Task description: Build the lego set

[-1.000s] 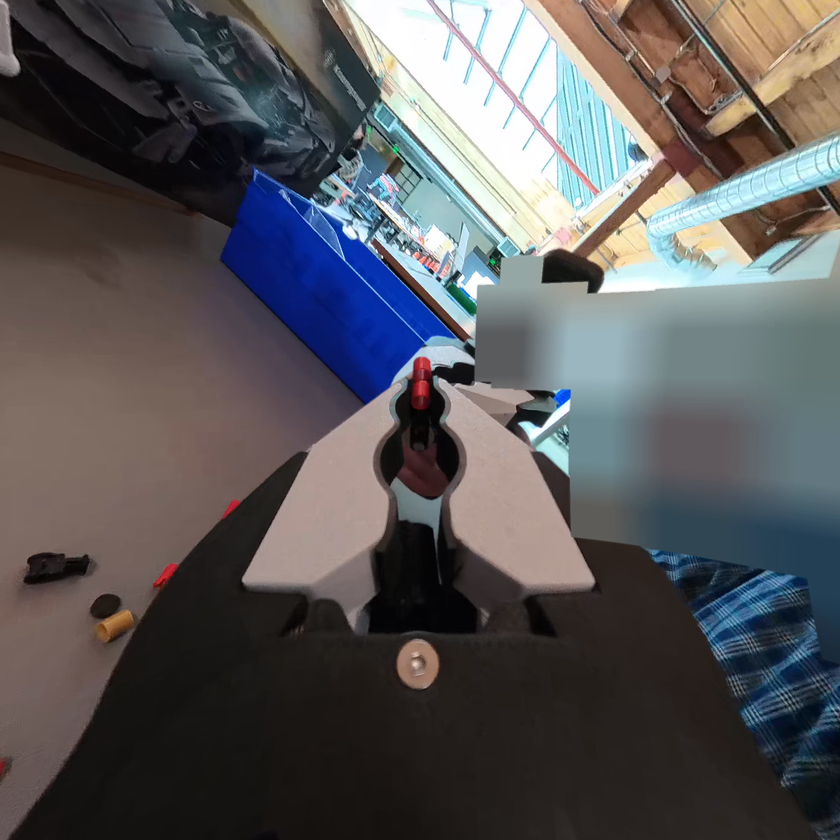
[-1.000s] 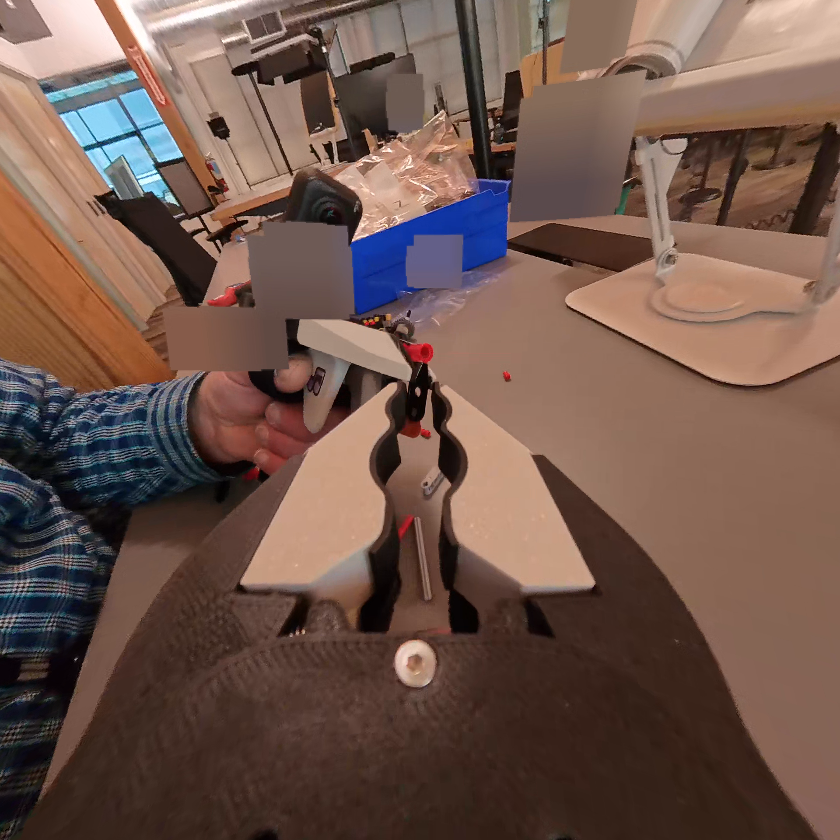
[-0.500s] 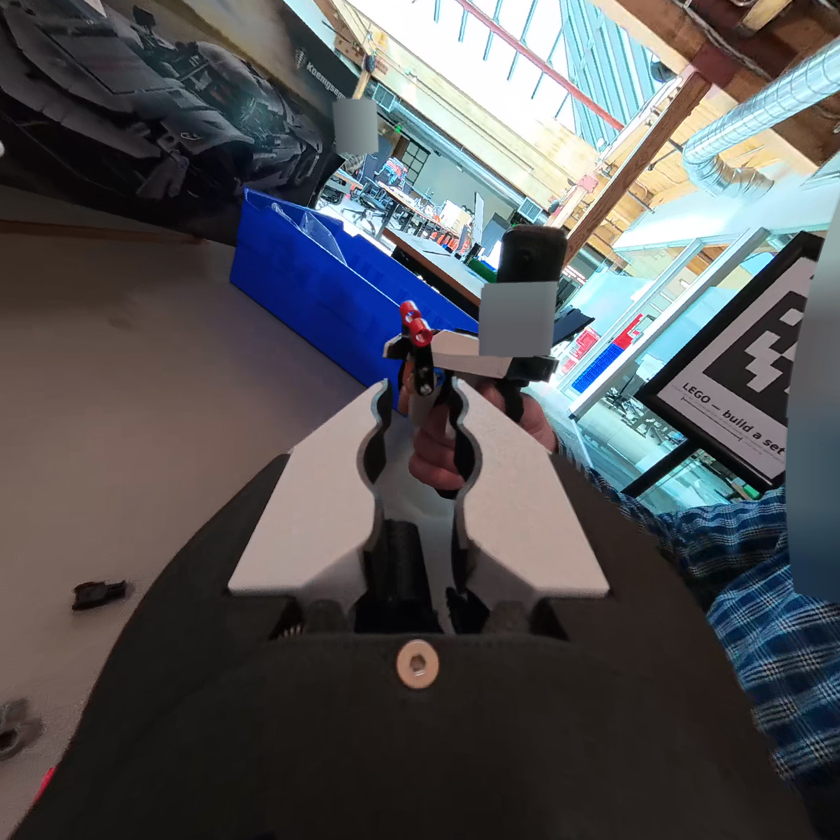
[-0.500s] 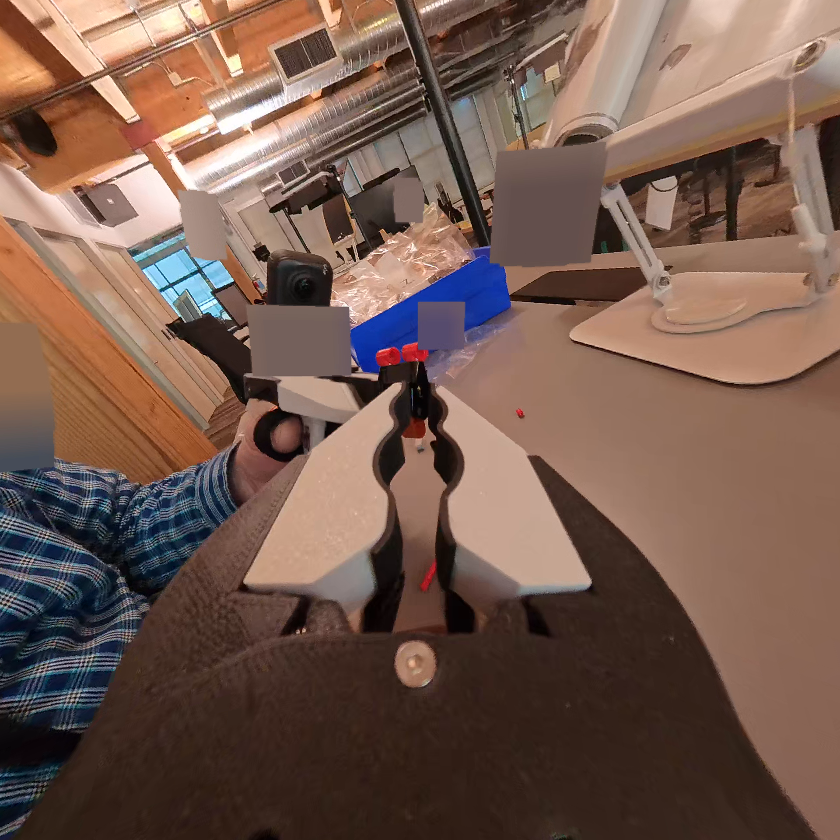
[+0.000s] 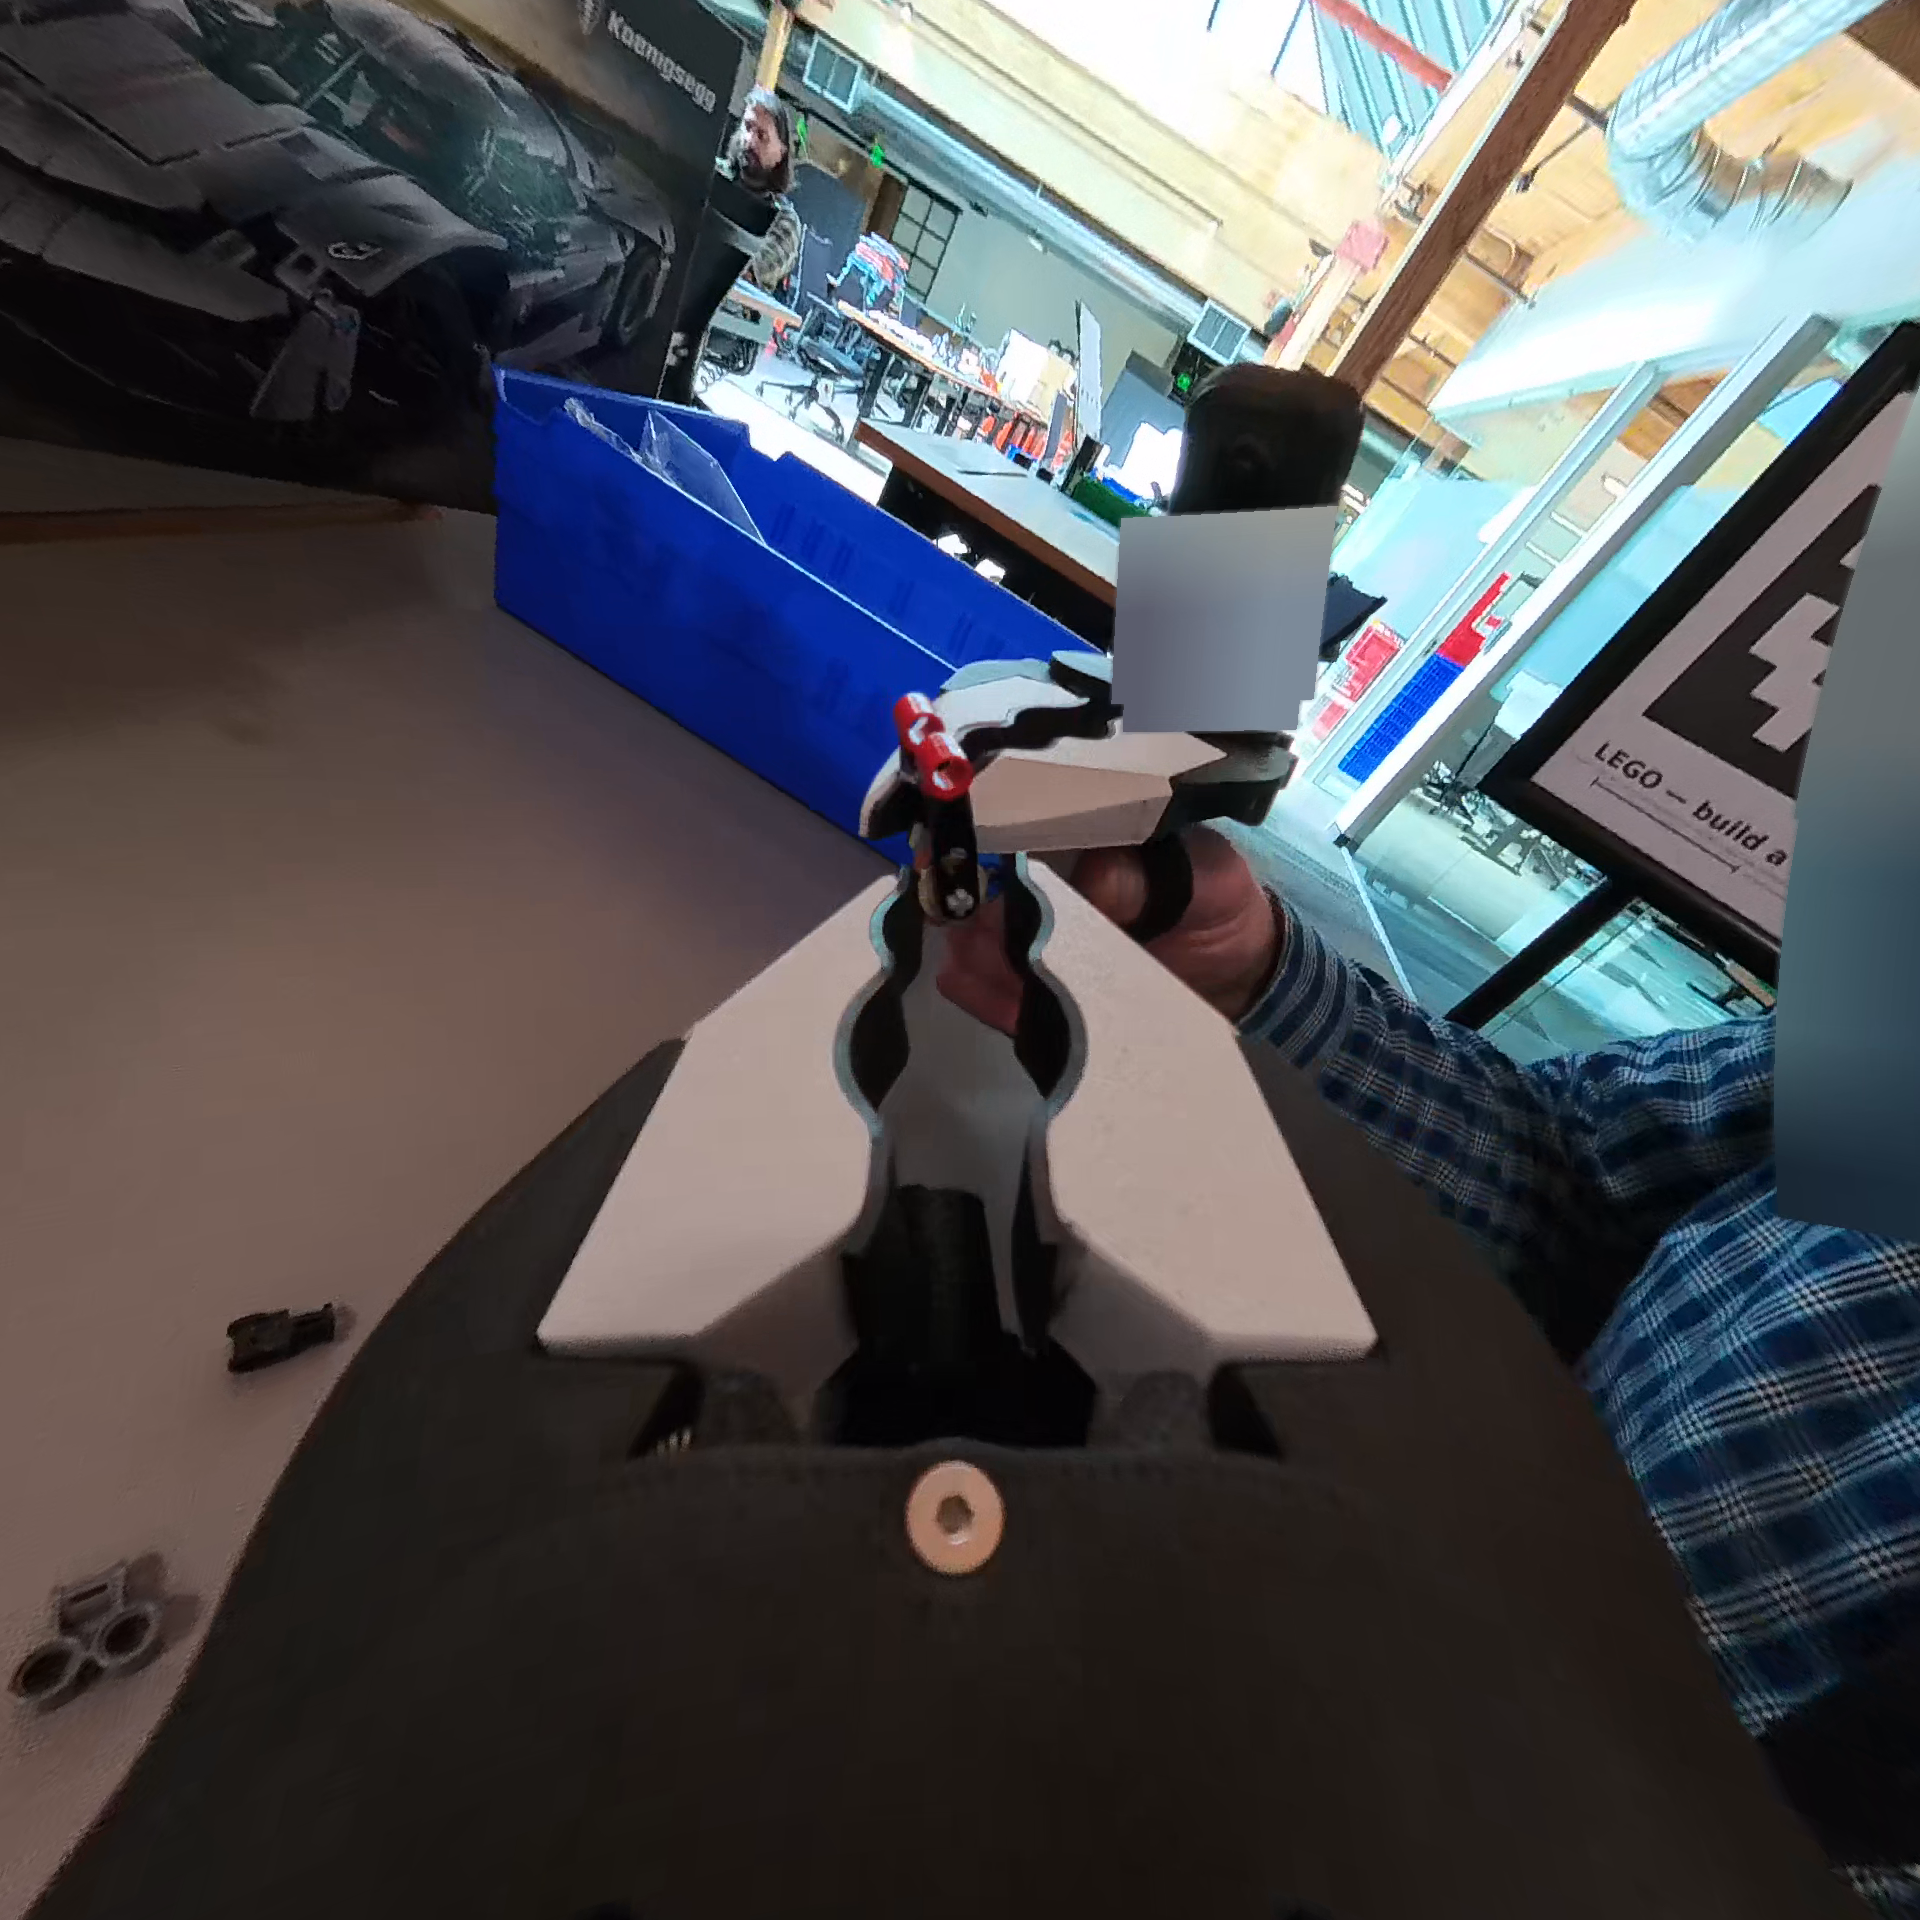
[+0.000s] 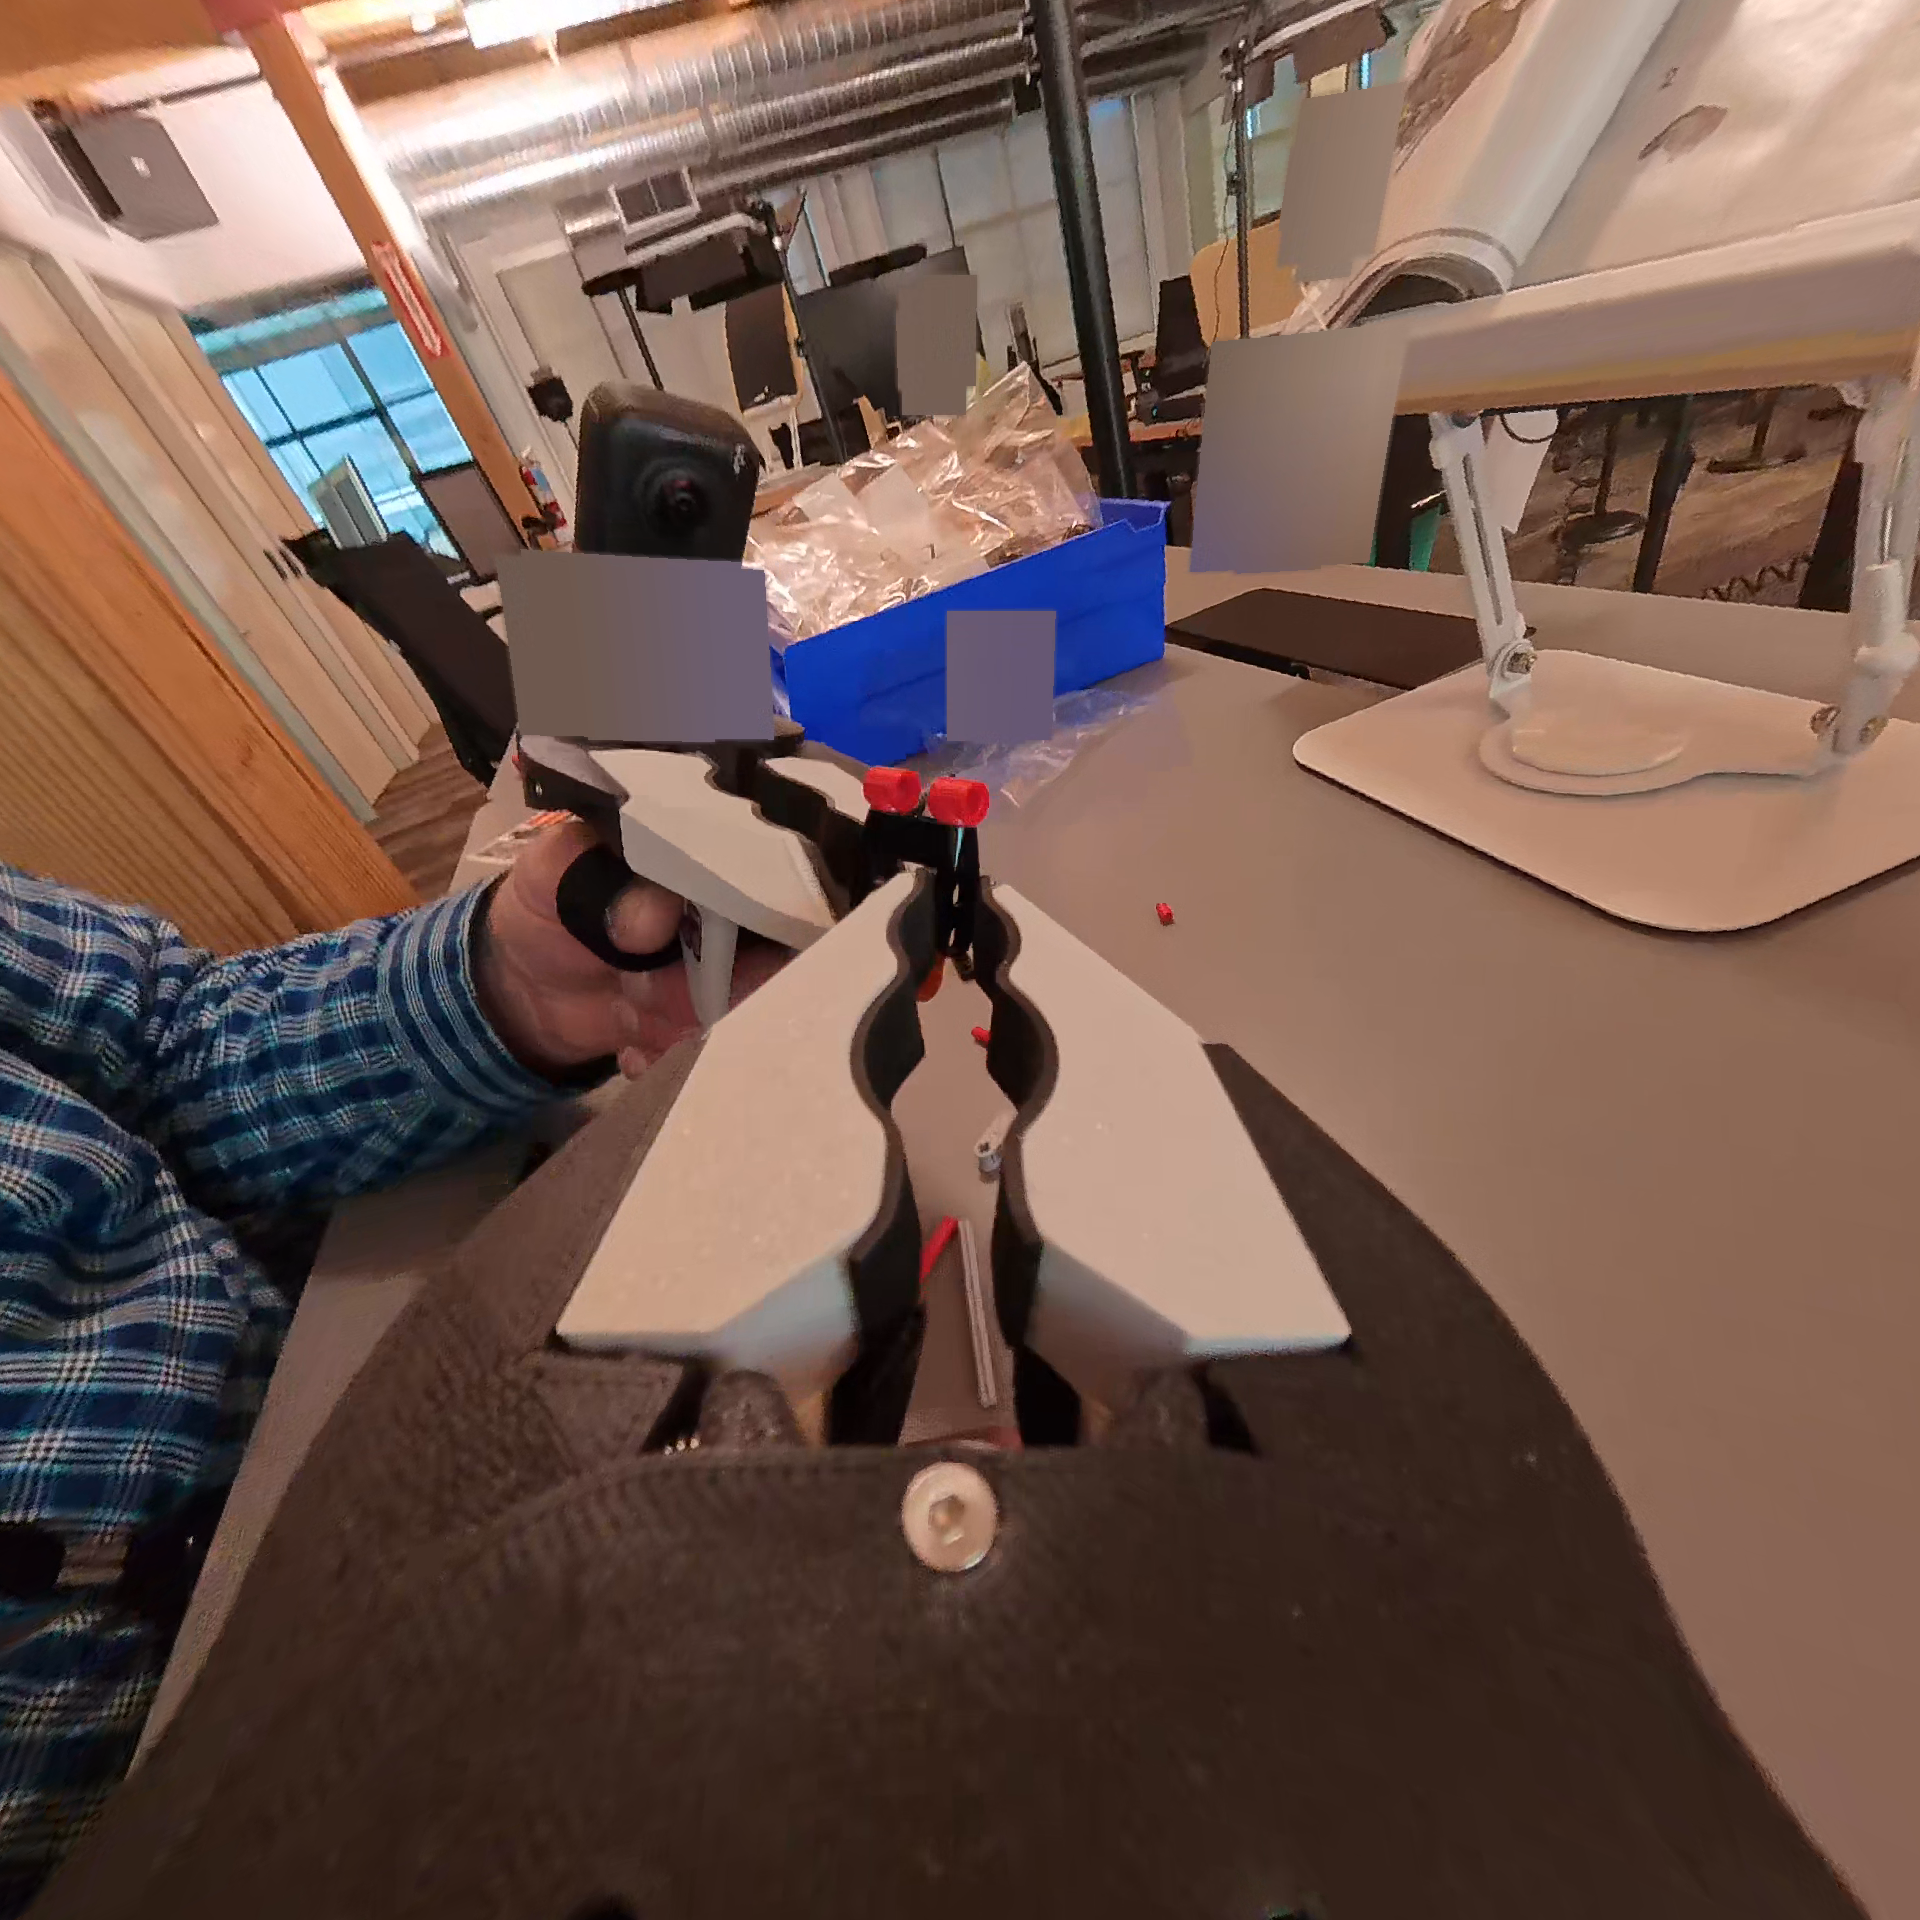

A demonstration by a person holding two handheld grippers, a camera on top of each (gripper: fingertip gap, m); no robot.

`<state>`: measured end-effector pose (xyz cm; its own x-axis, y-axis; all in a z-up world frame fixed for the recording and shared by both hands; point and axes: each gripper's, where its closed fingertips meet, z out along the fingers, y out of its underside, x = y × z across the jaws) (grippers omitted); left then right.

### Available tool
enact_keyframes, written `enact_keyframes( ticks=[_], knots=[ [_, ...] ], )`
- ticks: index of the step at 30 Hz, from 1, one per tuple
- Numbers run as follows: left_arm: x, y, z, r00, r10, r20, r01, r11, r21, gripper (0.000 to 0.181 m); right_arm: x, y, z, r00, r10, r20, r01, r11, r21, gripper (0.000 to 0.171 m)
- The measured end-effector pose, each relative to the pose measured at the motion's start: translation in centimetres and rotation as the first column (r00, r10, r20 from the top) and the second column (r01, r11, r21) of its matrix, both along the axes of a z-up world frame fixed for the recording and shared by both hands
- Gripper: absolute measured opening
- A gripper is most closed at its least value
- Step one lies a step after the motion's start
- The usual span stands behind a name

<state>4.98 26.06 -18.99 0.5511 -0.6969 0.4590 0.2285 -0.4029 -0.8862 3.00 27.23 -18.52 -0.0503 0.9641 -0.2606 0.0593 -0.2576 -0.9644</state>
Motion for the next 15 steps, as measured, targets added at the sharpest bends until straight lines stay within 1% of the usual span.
enact_keyframes(
  ticks=[3, 7, 9, 11, 13, 15],
  knots=[
    [0.0, -0.1, -0.4, 1.0, -0.01, -0.029, 0.009, 1.0, -0.014, 0.015, 0.0, 0.0, -0.4, 0.999, -0.011, 0.037, 0.009, 0.998, 0.055, 0.003],
    [-0.1, -0.3, -0.9, 0.997, -0.028, -0.069, 0.026, 0.999, -0.031, 0.014, 0.0, -0.1, -0.9, 0.995, -0.047, 0.092, 0.031, 0.985, 0.17, 0.003],
    [-0.1, -0.4, -1.3, 0.993, -0.034, -0.112, 0.031, 0.999, -0.033, 0.014, 0.0, -0.1, -1.3, 0.991, -0.055, 0.123, 0.026, 0.974, 0.223, 0.002],
    [0.0, -0.5, -1.2, 0.994, -0.046, -0.101, 0.042, 0.998, -0.043, 0.015, -0.1, -0.3, -1.3, 0.99, -0.061, 0.125, 0.029, 0.97, 0.242, 0.002],
    [-0.2, -0.5, -1.9, 0.989, -0.059, -0.134, 0.051, 0.997, -0.058, 0.015, -0.2, -0.3, -1.8, 0.985, -0.074, 0.158, 0.026, 0.958, 0.285, 0.002],
    [-0.1, -0.6, -1.9, 0.988, -0.069, -0.135, 0.061, 0.996, -0.063, 0.015, -0.2, -0.4, -1.8, 0.983, -0.08, 0.163, 0.027, 0.952, 0.306, 0.002]
  ],
)
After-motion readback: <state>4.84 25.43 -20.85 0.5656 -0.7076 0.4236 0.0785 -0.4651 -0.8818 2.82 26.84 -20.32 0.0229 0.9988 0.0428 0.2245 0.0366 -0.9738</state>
